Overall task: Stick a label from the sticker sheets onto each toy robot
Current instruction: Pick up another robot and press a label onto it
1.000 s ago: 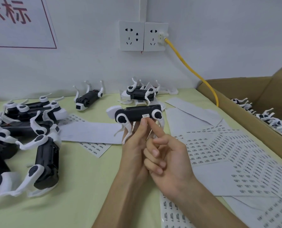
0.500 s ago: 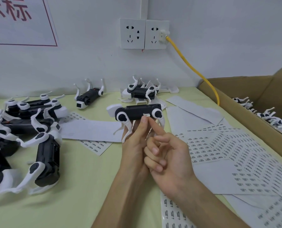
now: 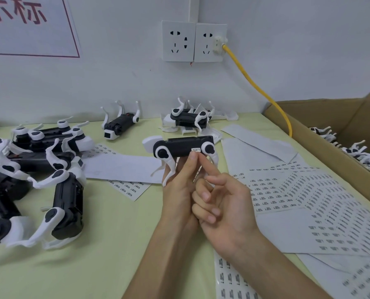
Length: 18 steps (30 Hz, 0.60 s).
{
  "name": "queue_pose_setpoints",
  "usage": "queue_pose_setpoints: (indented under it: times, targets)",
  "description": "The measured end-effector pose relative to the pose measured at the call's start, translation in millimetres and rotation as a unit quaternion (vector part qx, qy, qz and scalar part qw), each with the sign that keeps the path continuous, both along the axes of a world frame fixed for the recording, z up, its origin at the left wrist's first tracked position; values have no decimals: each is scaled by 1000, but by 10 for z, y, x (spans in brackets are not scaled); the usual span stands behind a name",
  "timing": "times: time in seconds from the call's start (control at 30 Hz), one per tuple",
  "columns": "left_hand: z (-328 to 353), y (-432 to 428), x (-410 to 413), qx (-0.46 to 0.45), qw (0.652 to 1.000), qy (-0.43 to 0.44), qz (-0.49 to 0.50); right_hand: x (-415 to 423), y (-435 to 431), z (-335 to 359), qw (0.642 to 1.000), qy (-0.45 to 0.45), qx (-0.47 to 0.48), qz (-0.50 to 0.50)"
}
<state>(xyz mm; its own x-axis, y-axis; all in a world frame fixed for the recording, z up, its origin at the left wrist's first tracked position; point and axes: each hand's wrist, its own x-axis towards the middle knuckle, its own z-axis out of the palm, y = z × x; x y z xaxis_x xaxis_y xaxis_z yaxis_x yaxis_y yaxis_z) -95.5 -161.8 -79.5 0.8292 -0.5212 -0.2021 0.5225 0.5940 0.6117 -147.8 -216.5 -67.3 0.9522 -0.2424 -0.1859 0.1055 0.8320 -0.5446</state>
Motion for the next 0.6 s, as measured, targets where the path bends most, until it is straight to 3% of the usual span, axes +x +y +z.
queue_pose_setpoints:
  times: [0.6]
  targets:
    - [-108,-67,26,-1,996,57,68,12,5,-9,999,37,-13,-12]
